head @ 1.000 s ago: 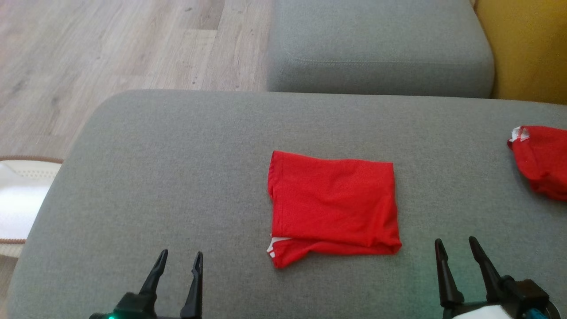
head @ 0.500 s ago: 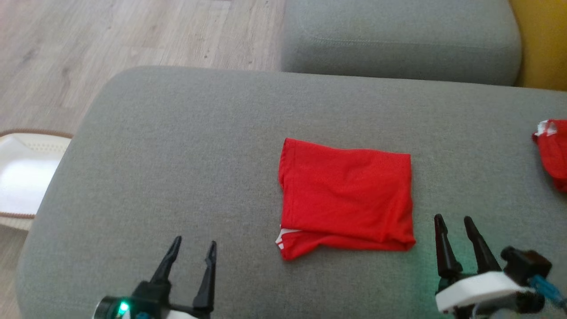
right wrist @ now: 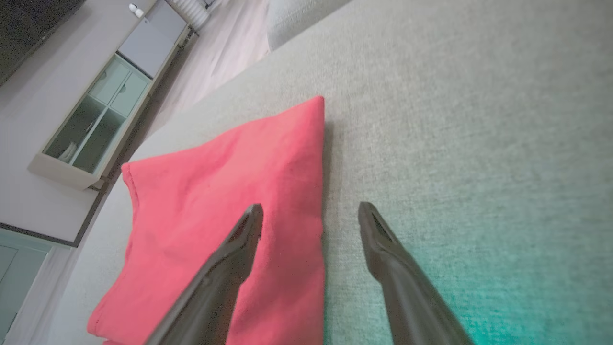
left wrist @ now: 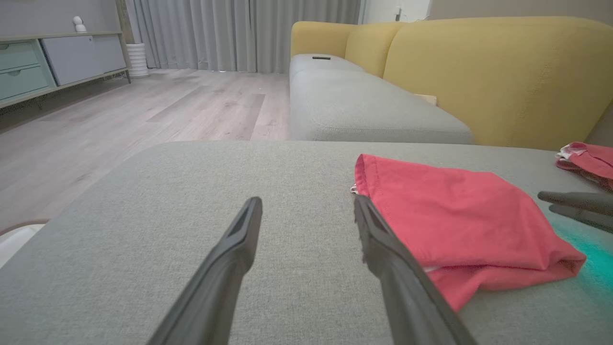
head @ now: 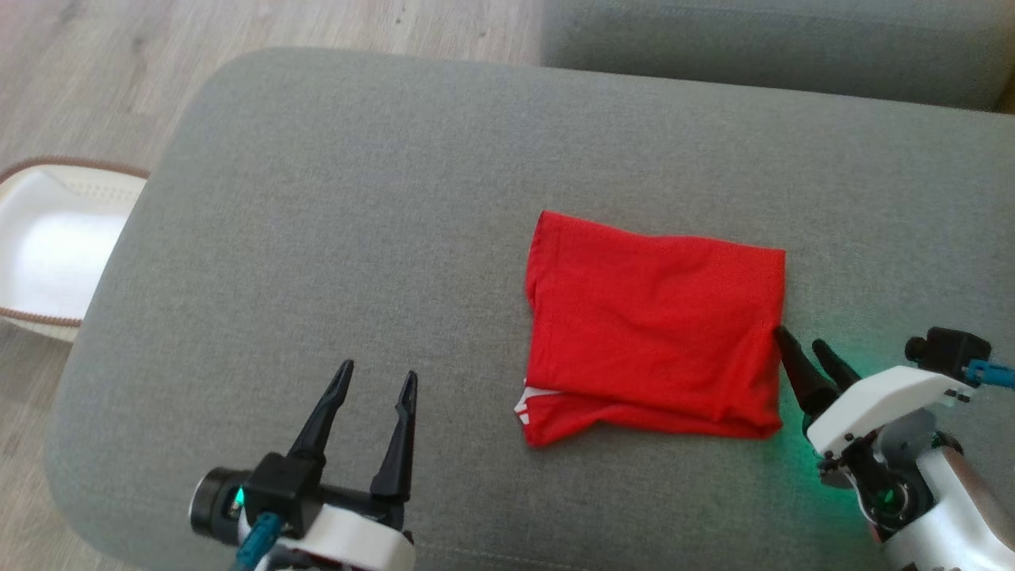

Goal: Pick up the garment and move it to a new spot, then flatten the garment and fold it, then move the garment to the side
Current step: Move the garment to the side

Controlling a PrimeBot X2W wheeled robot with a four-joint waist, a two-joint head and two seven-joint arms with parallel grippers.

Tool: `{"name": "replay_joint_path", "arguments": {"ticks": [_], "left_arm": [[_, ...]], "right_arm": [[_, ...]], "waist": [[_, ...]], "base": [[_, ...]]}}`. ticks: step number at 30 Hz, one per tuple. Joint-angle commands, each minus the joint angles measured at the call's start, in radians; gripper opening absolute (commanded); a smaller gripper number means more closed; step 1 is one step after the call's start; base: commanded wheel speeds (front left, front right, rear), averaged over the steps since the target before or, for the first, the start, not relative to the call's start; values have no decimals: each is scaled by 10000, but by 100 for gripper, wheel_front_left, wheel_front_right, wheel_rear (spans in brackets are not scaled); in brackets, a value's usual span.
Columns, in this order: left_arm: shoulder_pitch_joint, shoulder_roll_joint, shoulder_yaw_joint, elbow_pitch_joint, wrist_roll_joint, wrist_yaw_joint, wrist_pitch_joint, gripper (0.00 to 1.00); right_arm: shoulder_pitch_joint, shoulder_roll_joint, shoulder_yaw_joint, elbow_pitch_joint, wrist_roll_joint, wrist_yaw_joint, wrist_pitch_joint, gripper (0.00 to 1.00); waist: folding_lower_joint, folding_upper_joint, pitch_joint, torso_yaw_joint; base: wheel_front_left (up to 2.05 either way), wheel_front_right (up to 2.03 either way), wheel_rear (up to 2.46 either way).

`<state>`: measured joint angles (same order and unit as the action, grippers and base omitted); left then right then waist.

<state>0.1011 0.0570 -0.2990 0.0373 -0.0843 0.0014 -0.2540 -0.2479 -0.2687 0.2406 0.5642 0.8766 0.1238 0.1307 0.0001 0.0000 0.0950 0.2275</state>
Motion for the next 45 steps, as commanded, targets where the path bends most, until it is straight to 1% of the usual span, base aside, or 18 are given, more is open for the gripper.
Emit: {"name": "replay_joint_path", "arguments": {"ticks": [1, 5, 6, 7, 9, 15, 21, 25, 27, 30, 34, 35, 38, 41, 45], "left_arm": [[-470, -65, 172, -381, -60, 78, -78, 100], [-601, -66, 80, -447, -88, 157, -78, 100], [-628, -66, 77, -472, -87, 182, -78, 100], [-646, -66, 80, -491, -93, 203, -78, 100], [-658, -67, 105, -519, -101, 236, -78, 100], [-712, -67, 223, -609, -121, 337, -78, 100], [-968, -67, 229, -829, -116, 322, -78, 100], [-1334, -68, 219, -1097, -79, 287, -78, 100], [-1535, -68, 257, -1318, -456, 326, -78, 100], [-1964, -68, 246, -1627, -549, 286, -78, 100], [-2536, -68, 159, -1954, -431, 230, -78, 100], [-2770, -68, 130, -2061, -325, 198, -78, 100], [-3041, -68, 96, -2151, -316, 145, -78, 100], [-3236, -68, 67, -2169, -219, 57, -78, 100], [-3464, -68, 8, -2130, -80, -46, -78, 100]], "right_arm": [[-320, -201, 204, -92, 237, 69, 164, 100], [-429, -277, 418, 241, 354, 69, 517, 100], [-440, -264, 474, 328, 413, 69, 616, 87], [-439, -259, 567, 387, 464, 69, 752, 60], [-450, -294, 739, 401, 544, 69, 916, 0], [-813, -795, 971, 428, 157, 69, 418, 0], [-1993, -1738, 799, 651, -669, 69, -29, 0], [-3048, -2494, 603, 426, -1090, 69, 236, 0], [-3506, -2910, 446, 234, -1284, 69, 422, 0], [-4041, -3519, 111, -17, -1600, 69, 728, 0], [-4361, -4085, -676, -515, -2055, 69, 1248, 0], [-4351, -4305, -1179, -832, -2289, 69, 1498, 0], [-4241, -4632, -1964, -1301, -2711, 69, 1786, 0], [-4200, -4793, -2788, -1790, -3115, 69, 2241, 0], [-4108, -4893, -3946, -2347, -3675, 69, 2927, 0]], "waist": [[-1, 0, 131, 92], [-1, 0, 213, 148], [-1, 0, 229, 159], [-1, 0, 249, 164], [-1, 0, 289, 149], [-1, 0, 527, -51], [-1, 0, 1325, -633], [-1, 0, 2120, -1182], [-1, 0, 2503, -1455], [-1, 0, 2979, -1829], [-1, 0, 3459, -2280], [-1, 0, 3660, -2495], [-1, 0, 3926, -2753], [-1, 0, 4186, -2956], [-1, 0, 4510, -3057]], "base": [[0, 0, 0], [0, 0, 0], [0, 0, 0], [0, 0, 0], [0, 0, 0], [0, 0, 0], [0, 0, 0], [0, 0, 0], [0, 0, 0], [0, 0, 0], [0, 0, 0], [0, 0, 0], [0, 0, 0], [0, 0, 0], [0, 0, 0]]}}
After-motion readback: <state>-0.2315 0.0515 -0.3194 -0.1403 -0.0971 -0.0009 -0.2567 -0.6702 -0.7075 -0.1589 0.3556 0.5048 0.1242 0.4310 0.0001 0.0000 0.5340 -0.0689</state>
